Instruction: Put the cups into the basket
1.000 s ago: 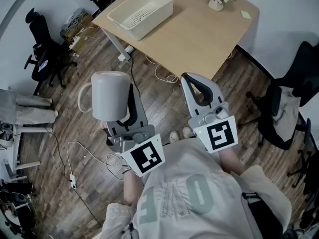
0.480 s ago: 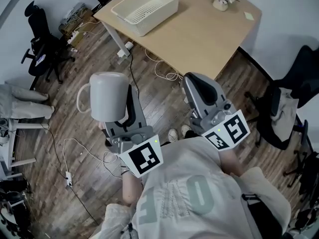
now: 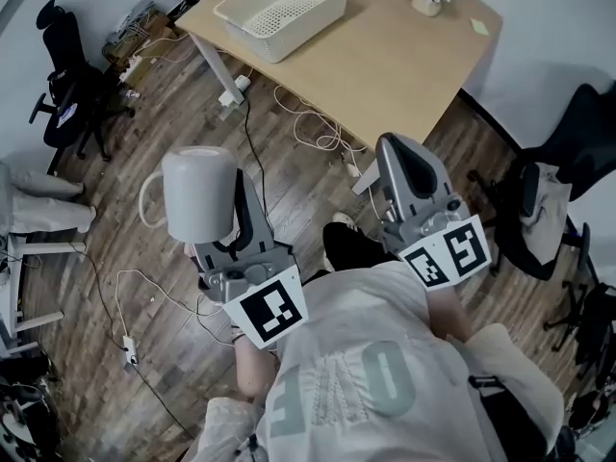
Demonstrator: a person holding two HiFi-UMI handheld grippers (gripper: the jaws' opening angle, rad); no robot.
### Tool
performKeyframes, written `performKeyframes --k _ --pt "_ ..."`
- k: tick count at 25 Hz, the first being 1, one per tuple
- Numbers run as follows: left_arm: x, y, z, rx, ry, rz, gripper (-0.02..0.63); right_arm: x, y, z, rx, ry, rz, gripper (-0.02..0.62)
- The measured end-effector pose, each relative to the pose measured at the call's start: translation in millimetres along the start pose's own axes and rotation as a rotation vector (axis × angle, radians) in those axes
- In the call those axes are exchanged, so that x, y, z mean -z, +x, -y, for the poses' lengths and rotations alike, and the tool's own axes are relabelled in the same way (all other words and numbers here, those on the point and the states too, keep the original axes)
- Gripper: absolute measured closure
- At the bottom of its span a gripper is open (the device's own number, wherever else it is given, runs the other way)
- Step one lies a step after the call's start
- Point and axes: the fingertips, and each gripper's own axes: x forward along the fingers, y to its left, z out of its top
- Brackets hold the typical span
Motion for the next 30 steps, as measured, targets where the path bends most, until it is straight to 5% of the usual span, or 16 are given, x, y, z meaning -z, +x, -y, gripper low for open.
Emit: performKeyframes --k 24,30 --pt "61 227 -95 -0.049 0.034 0.012 0.552 51 259 31 -0.168 -0.151 -0.053 0.597" --pt "69 271 -97 -0.020 0.024 0.003 0.552 58 305 42 -0.202 -0.106 -0.052 0.597"
